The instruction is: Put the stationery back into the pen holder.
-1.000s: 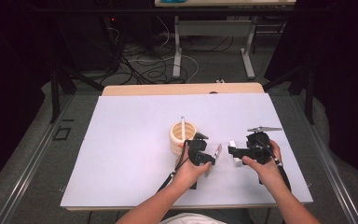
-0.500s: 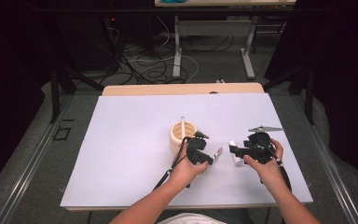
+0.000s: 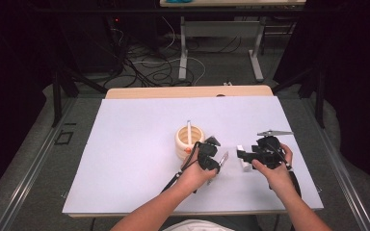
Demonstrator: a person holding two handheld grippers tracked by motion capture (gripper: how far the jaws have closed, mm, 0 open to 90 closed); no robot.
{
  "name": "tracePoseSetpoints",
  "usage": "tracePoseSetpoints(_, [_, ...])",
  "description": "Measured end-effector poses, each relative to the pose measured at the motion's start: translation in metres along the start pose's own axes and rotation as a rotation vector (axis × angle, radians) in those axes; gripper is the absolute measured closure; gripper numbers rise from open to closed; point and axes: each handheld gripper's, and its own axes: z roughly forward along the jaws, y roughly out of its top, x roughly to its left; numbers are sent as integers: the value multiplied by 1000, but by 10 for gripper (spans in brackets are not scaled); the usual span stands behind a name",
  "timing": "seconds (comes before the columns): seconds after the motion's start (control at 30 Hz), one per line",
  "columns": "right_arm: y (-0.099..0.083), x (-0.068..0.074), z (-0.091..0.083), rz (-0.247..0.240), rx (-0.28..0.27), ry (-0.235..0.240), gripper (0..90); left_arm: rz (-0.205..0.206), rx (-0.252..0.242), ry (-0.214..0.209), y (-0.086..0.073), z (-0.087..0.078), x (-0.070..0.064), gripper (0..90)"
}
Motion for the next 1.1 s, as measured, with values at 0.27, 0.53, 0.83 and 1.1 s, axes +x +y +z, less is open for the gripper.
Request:
tracePoseSetpoints(0.27, [0,0,1,4,-3,3,306,4,40,27,2,2,-3,785])
tracePoseSetpoints(0.53, [0,0,1,8,0,5,307,-8,57,33,4,0,-4,799])
tracePoseSetpoints(0.83, [0,0,0,-10,-5,3,355,7,46,21,4,-11,0,799])
tracePoseSetpoints(1.1, [0,3,0,-35,-15,3,372,40,26,4,5,-27,0,799])
